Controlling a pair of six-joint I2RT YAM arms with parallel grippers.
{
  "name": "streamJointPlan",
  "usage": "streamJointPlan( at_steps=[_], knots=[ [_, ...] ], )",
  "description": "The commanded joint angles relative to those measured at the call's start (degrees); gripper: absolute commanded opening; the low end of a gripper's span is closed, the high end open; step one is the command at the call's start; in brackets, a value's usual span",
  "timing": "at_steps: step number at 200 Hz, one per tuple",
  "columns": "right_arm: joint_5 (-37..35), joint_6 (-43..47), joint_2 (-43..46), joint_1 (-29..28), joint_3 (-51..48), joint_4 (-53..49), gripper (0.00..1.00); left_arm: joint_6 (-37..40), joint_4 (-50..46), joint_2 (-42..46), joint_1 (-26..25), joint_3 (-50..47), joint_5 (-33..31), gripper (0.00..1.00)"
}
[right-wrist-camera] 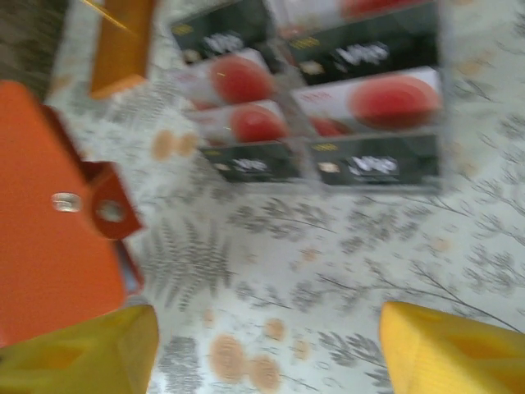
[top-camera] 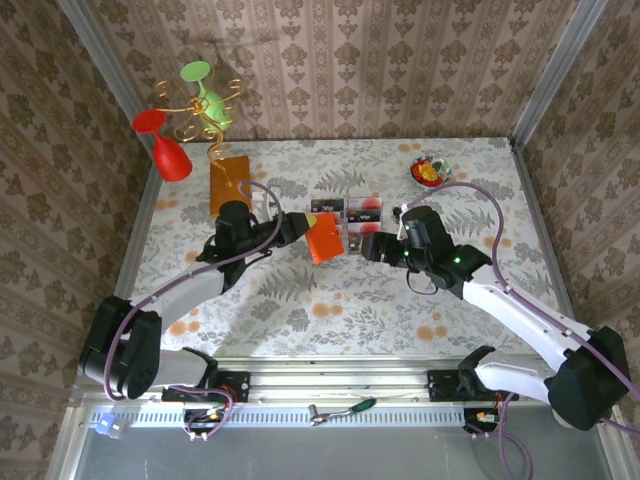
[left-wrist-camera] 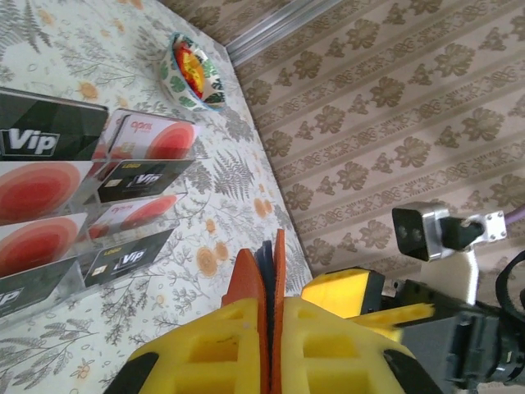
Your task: Put the credit cards into the card holder
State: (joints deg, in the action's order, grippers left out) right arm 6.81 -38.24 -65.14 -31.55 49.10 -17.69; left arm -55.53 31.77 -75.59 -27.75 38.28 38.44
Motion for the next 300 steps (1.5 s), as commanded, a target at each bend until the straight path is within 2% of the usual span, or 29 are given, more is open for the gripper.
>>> streamJointPlan(
  at_steps=[1, 23, 68, 95, 110, 137, 162, 188, 230, 300],
  knots=[
    [5.8, -2.6, -2.3, -1.6, 3.2, 4.6, 0.80, -2.1, 6.2, -0.3, 0.2, 0.2, 4.1, 0.00],
    [8.0, -3.4, -6.0, -2.6, 5.7, 8.8, 0.85, -4.3, 9.3, -1.1, 0.3, 0.4, 4.8, 0.00],
    [11.6, -4.8, -12.6, -2.2, 8.3, 15.9, 0.86, -9.5, 17.0, -3.2, 0.2, 0.2, 5.1, 0.00],
    [15.1, -6.7, -12.8, -0.8, 6.2, 20.4, 0.75, -10.6, 18.4, -3.6, 0.4, 0.0, 4.9, 0.00],
    [16.3, -8.1, -11.8, 0.5, 3.9, 22.6, 0.65, -10.9, 19.1, -3.6, 0.3, -0.2, 4.7, 0.00],
    [16.9, -9.9, -9.8, 2.7, 0.2, 25.1, 0.51, -12.3, 21.5, -4.1, 0.4, -0.4, 4.9, 0.00],
    [16.8, -10.2, -8.9, 3.8, -1.1, 25.2, 0.43, -14.1, 24.5, -5.1, 0.3, -0.5, 4.8, 0.00],
    [16.5, -10.8, -8.4, 5.0, -2.4, 25.6, 0.39, -16.1, 27.6, -6.3, 0.4, -0.6, 4.5, 0.00],
    [17.7, -11.9, -8.4, 6.3, -3.8, 27.4, 0.37, -17.9, 29.8, -7.2, 0.4, -0.3, 4.4, 0.00],
    [24.4, -15.7, -9.1, 6.7, -4.6, 37.2, 0.40, -21.8, 34.8, -8.0, 0.3, -0.4, 3.2, 0.00]
  ],
)
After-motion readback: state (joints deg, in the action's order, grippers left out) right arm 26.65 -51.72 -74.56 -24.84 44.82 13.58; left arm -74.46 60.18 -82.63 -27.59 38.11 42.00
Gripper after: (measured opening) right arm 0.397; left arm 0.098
